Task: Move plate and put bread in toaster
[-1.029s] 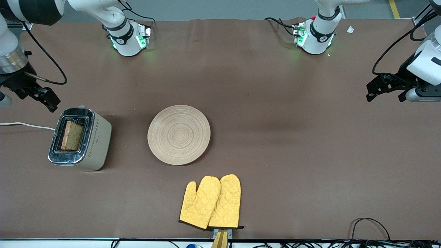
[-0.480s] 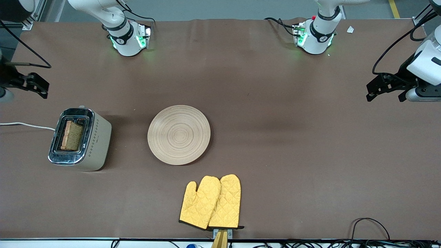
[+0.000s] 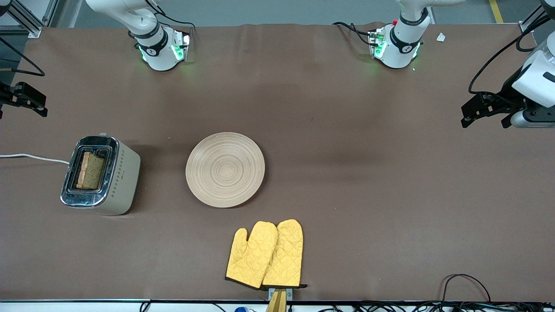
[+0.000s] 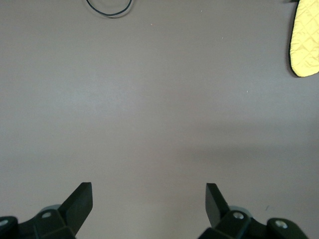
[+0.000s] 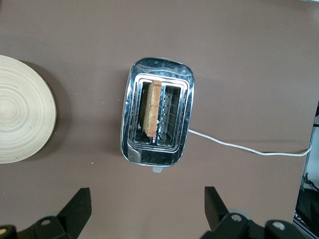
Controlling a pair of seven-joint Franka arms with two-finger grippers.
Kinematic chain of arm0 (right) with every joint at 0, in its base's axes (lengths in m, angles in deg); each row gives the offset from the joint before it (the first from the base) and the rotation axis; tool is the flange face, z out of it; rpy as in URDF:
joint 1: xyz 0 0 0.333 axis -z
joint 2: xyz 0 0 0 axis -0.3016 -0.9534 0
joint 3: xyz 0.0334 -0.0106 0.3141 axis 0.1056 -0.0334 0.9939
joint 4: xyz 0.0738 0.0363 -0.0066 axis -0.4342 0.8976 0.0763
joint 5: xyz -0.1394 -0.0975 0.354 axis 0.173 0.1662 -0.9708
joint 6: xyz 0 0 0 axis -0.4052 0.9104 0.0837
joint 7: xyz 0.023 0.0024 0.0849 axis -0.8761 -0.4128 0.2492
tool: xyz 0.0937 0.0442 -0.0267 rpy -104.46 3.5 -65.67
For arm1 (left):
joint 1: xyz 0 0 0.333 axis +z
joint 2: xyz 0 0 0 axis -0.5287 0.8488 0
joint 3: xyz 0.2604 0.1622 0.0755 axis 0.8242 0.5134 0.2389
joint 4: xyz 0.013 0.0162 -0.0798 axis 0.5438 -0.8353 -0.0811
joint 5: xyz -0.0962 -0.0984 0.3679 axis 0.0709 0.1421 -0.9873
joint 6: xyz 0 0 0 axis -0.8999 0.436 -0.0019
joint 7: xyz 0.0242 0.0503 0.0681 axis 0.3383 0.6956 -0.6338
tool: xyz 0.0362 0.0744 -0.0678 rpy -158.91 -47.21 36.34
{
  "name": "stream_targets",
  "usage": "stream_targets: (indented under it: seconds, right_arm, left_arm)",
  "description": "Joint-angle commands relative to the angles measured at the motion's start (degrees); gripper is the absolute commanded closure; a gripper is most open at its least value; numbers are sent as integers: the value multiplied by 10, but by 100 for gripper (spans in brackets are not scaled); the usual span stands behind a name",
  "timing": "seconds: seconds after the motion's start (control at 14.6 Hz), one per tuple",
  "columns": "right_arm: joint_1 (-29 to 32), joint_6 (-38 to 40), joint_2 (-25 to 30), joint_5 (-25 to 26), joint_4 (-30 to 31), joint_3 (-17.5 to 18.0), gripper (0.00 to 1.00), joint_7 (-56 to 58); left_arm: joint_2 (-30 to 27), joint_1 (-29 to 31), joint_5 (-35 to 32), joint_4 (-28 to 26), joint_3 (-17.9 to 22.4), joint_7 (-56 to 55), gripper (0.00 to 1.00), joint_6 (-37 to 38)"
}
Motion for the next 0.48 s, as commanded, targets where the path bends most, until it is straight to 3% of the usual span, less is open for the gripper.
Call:
stream_targets:
  seconds: [0.0,0.07,0.14,0.27,0.41]
  right_arm:
    - [87,6,0,-24,-3,75,0,14]
    - [148,5,0,-35,-4,133,0,9]
    - [168,7,0,-48,-3,155,0,4]
    - [166,8,1,-75,-3,155,0,-79]
    - [162,6,1,-75,-3,157,0,-92]
  left_arm:
    - [-12,0,7,-8,2,7,0,0]
    - [-12,0,7,-8,3,7,0,0]
    - [-12,0,7,-7,3,7,0,0]
    - [-12,0,6,-7,3,7,0,0]
    - [-11,0,6,-7,3,7,0,0]
